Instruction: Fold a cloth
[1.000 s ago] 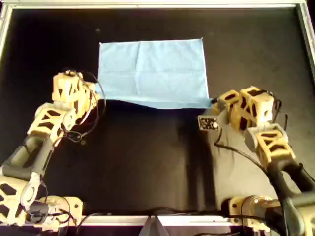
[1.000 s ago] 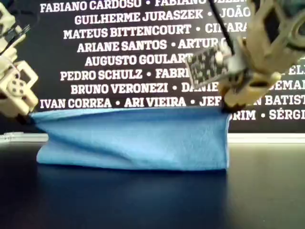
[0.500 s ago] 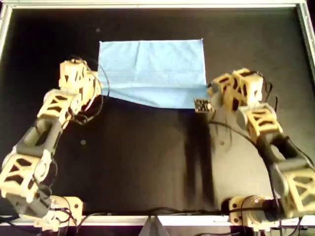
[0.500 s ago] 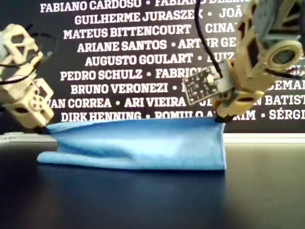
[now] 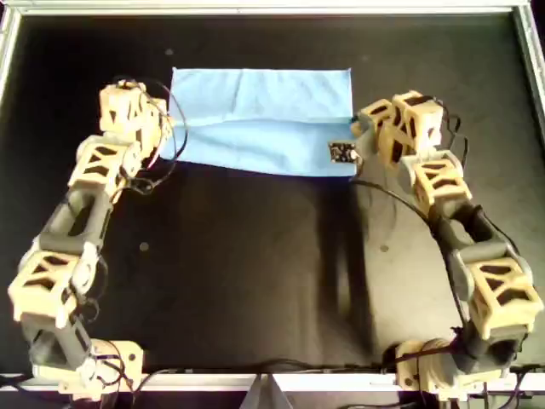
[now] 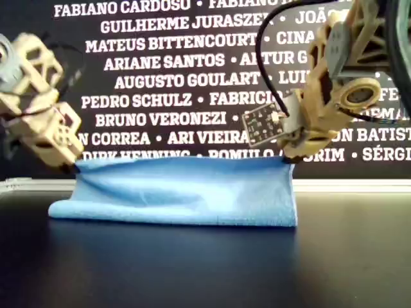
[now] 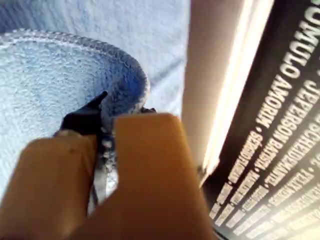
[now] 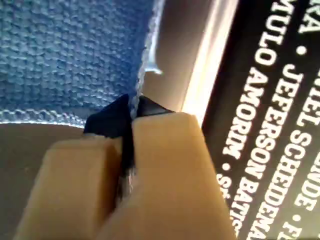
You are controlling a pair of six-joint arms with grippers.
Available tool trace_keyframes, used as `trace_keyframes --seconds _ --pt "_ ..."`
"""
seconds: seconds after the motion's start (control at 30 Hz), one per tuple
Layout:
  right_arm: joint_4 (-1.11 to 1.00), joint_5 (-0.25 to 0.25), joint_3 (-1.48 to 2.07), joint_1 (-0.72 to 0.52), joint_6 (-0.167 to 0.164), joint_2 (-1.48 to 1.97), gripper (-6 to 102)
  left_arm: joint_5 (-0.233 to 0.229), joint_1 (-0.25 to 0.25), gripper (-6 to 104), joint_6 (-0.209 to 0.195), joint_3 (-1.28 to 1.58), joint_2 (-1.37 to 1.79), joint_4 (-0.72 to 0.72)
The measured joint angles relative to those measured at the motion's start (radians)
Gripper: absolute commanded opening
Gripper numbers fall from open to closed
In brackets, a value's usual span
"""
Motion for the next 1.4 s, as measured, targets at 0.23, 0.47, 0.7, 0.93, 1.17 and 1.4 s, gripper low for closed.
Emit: trace_keyframes --seconds 0.23,0.47,0.7,0.93,1.17,1.4 --pt "0.0 0.0 -0.127 0.0 0.002 -0.095 0 0.0 0.002 4 0.0 -0.16 -0.126 0.0" --pt "0.0 0.0 -0.278 0.0 0.002 -0.219 0 -0.002 0.002 4 0.0 -0.293 -0.235 0.0" --pt "0.0 0.0 -0.413 -0.002 0.002 -0.342 0 -0.005 0.002 4 0.0 -0.403 -0.334 0.0" --pt "0.0 0.0 -0.518 -0.002 0.002 -0.425 0 -0.005 0.003 4 0.0 -0.506 -0.416 0.0" --pt "0.0 0.0 -0.643 -0.002 0.002 -0.537 0 -0.003 0.011 4 0.0 -0.603 -0.491 0.0" --pt "0.0 0.0 -0.779 -0.002 0.002 -0.637 0 -0.005 0.011 4 0.0 -0.67 -0.557 0.0"
